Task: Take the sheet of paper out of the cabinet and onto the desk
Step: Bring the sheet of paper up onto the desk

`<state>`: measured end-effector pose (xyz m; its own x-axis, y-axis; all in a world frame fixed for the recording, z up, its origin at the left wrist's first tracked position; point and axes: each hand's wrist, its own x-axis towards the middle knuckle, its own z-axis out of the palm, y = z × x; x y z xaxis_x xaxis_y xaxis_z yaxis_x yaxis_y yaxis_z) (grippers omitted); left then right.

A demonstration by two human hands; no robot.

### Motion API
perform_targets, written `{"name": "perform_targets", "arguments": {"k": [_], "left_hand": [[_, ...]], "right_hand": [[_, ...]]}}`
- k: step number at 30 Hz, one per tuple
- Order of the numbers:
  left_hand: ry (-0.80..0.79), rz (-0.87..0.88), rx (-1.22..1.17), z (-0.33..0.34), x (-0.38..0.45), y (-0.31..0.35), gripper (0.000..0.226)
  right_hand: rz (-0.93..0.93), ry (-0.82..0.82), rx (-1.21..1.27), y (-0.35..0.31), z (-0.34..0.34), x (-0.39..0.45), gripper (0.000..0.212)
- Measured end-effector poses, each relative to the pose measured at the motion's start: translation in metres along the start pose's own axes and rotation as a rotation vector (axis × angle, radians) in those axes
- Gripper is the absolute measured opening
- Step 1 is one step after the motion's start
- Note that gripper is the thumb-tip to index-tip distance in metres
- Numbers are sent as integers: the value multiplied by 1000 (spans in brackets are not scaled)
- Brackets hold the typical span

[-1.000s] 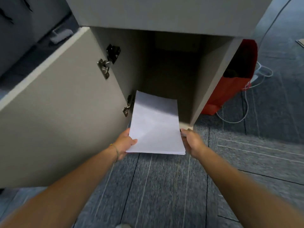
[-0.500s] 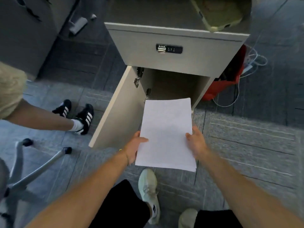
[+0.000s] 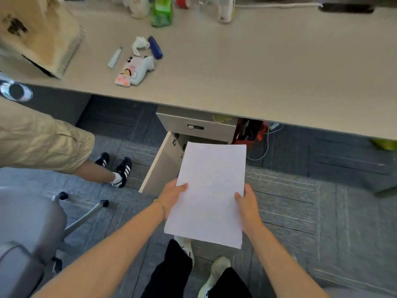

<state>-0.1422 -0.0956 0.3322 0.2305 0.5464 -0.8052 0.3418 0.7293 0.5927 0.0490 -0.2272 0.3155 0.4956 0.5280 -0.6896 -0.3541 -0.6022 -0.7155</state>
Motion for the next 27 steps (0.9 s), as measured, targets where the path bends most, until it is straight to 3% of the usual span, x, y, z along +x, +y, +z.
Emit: {"name": "perform_targets", "arguments": {"k": [9,14,27], "left_hand": [[-58,183,95,63,-63,127,32],[-47,247,58,94,-45,203,33],[-70,318,50,172,31,359,34]], "right_hand": [[-153,50,-20,-138,-65,-38,29],[-209,114,15,-213,-72,-6,41],[-228,190,74,-352,-103,97,38]]}}
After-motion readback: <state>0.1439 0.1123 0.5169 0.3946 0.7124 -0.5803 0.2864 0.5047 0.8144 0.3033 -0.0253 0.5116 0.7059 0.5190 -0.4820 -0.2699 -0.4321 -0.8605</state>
